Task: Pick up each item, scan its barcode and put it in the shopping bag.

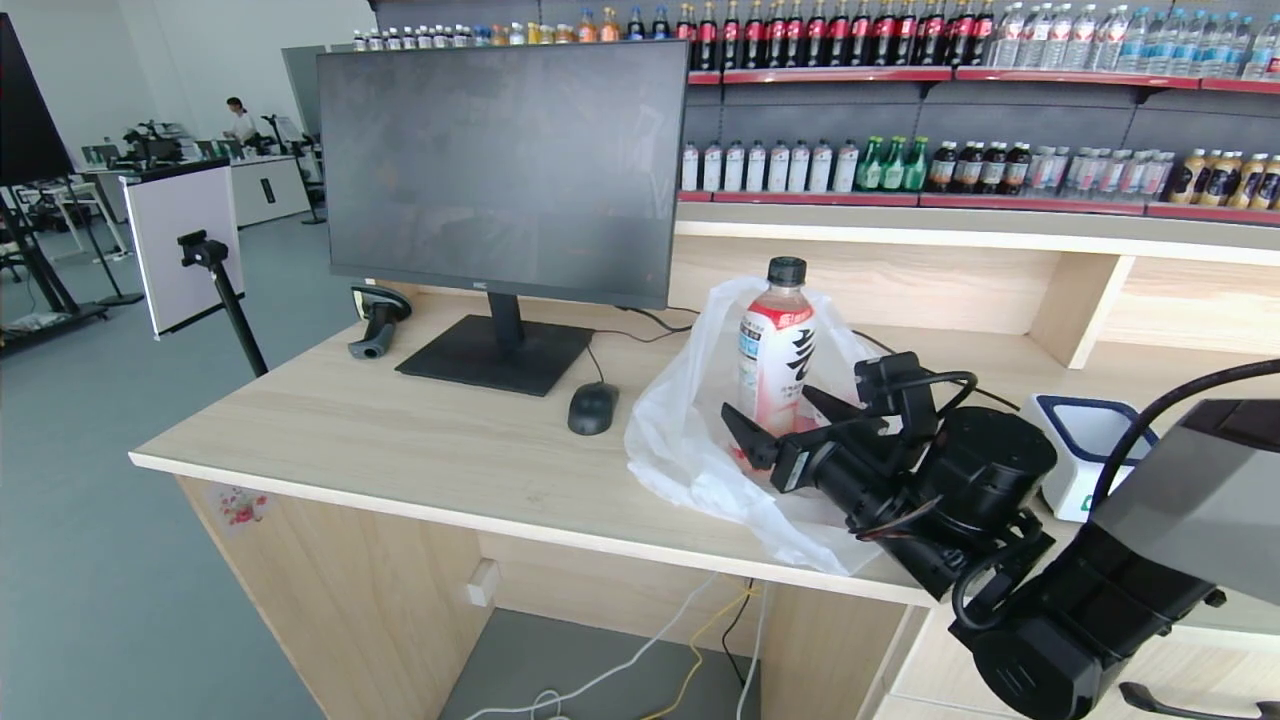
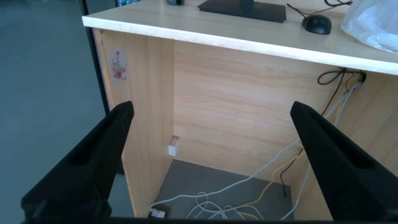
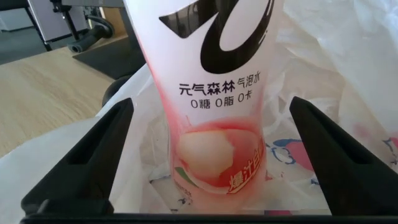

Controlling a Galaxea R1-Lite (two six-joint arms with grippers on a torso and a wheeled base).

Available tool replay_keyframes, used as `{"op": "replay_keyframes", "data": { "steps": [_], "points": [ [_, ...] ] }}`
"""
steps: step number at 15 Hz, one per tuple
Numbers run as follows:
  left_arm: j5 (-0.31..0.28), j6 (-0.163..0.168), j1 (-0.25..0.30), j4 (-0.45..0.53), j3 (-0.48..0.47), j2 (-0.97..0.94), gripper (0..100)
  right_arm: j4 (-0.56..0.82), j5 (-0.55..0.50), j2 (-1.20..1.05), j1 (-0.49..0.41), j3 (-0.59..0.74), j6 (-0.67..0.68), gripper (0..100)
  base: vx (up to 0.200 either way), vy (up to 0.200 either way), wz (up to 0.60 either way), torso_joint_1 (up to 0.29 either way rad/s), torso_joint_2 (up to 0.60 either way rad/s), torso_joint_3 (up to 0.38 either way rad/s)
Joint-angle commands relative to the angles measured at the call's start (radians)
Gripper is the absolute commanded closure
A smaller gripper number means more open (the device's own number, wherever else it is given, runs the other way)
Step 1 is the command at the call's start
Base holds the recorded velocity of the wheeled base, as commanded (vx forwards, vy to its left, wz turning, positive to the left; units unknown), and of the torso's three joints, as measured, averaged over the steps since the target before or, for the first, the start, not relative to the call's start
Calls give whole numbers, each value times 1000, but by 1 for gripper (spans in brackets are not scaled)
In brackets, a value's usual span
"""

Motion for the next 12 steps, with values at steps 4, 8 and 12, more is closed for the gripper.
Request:
{"op": "replay_keyframes", "data": {
  "steps": [4,8,12],
  "points": [
    [0,0,2,0,0,0,0,-2,0,-127,0,70,2,0,0,0,0,0,0,0],
    [0,0,2,0,0,1,0,-2,0,-227,-24,138,1,0,0,0,0,0,0,0],
    [0,0,0,0,0,0,0,-2,0,-282,-60,185,-1,0,0,0,-600,2,2,4]
  ]
}}
